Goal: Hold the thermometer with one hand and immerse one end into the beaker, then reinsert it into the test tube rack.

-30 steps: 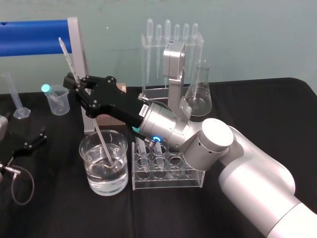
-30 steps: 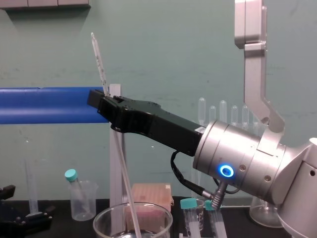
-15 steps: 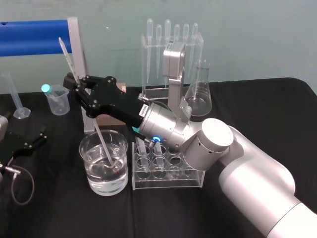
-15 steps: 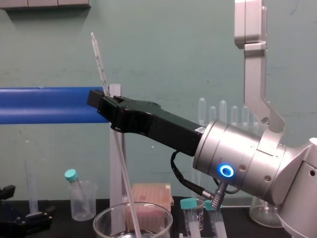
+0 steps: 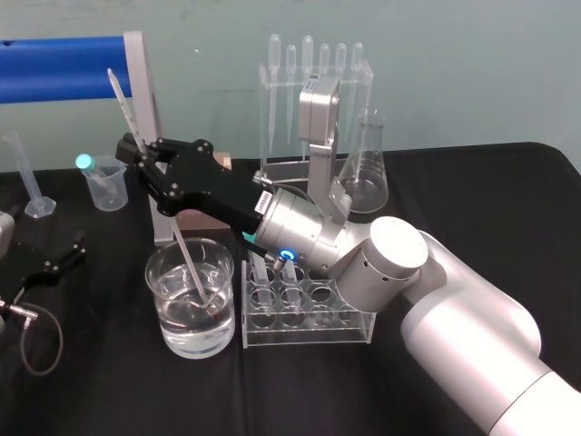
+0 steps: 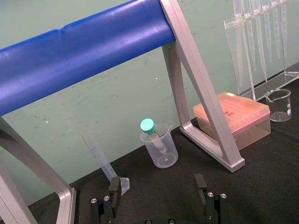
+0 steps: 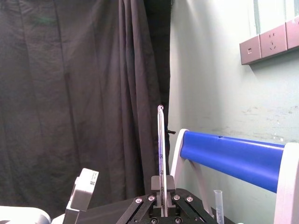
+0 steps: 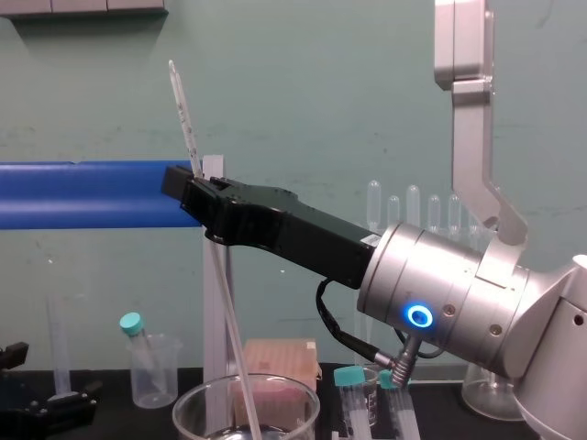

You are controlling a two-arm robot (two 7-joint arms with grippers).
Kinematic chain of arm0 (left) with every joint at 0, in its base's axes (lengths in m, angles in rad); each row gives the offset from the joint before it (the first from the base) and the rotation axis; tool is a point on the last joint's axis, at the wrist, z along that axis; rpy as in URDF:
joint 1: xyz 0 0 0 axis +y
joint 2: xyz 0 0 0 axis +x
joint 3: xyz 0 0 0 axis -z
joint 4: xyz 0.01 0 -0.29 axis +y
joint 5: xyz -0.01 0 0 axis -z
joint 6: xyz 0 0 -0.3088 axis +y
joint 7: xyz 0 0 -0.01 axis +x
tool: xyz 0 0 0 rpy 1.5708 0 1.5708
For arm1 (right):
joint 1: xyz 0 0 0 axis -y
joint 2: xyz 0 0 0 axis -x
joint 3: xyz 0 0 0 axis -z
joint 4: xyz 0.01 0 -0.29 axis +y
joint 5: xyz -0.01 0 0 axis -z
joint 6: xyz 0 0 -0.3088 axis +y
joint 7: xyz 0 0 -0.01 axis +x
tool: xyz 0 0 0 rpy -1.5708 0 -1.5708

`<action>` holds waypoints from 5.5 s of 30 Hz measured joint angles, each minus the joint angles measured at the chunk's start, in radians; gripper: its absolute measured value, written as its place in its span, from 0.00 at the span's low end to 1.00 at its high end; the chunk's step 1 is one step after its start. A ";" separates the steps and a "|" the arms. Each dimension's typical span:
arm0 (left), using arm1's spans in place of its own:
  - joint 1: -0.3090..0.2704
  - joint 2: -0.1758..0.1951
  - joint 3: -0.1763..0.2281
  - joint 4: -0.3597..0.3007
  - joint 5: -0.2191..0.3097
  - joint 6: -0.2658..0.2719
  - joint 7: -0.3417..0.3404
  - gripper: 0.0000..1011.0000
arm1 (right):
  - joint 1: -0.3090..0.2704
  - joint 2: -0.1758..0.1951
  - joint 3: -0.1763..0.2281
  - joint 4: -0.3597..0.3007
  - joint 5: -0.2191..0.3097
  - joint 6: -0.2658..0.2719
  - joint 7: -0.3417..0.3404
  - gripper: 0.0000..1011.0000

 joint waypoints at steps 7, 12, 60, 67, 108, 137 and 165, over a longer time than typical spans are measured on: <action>0.000 0.000 0.000 0.000 0.000 0.000 0.000 1.00 | 0.000 0.000 0.000 0.000 0.000 0.000 0.000 0.06; 0.000 0.000 0.000 0.000 0.000 0.000 0.000 1.00 | 0.000 0.000 0.000 0.000 0.000 0.000 0.000 0.06; 0.000 0.000 0.000 0.000 0.000 0.000 0.000 1.00 | 0.000 0.000 0.000 0.000 0.000 0.000 0.000 0.06; 0.000 0.000 0.000 0.000 0.000 0.000 0.000 1.00 | 0.000 0.000 0.000 0.000 0.000 0.000 0.000 0.06; 0.000 0.000 0.000 0.000 0.000 0.000 0.000 1.00 | 0.000 0.000 0.000 0.000 0.000 0.000 0.000 0.06; 0.000 0.000 0.000 0.000 0.000 0.000 0.000 1.00 | 0.000 0.000 0.000 0.000 0.000 0.000 0.000 0.06; 0.000 0.000 0.000 0.000 0.000 0.000 0.000 1.00 | -0.004 -0.011 0.061 -0.046 0.118 -0.088 0.092 0.06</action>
